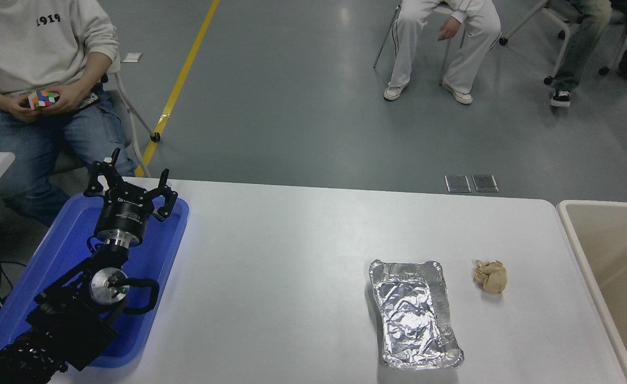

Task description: Pick up paper cup place in dustbin

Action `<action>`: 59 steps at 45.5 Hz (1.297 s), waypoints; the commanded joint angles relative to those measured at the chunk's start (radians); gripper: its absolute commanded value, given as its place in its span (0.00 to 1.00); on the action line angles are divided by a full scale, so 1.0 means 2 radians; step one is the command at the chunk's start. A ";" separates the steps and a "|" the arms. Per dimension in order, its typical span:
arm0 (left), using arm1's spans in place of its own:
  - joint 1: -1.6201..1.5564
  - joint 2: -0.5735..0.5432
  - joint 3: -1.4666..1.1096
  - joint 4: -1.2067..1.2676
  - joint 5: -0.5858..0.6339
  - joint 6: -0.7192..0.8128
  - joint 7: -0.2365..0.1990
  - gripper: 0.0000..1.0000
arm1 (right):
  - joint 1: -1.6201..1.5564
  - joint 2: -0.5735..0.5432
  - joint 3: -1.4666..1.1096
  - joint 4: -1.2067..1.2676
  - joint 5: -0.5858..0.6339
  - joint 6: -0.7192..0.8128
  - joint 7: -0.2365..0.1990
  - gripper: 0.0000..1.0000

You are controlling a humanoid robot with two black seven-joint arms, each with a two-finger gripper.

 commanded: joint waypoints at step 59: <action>0.000 0.000 0.000 0.000 0.000 0.000 0.000 1.00 | -0.001 0.031 0.039 0.006 0.010 -0.146 -0.041 0.98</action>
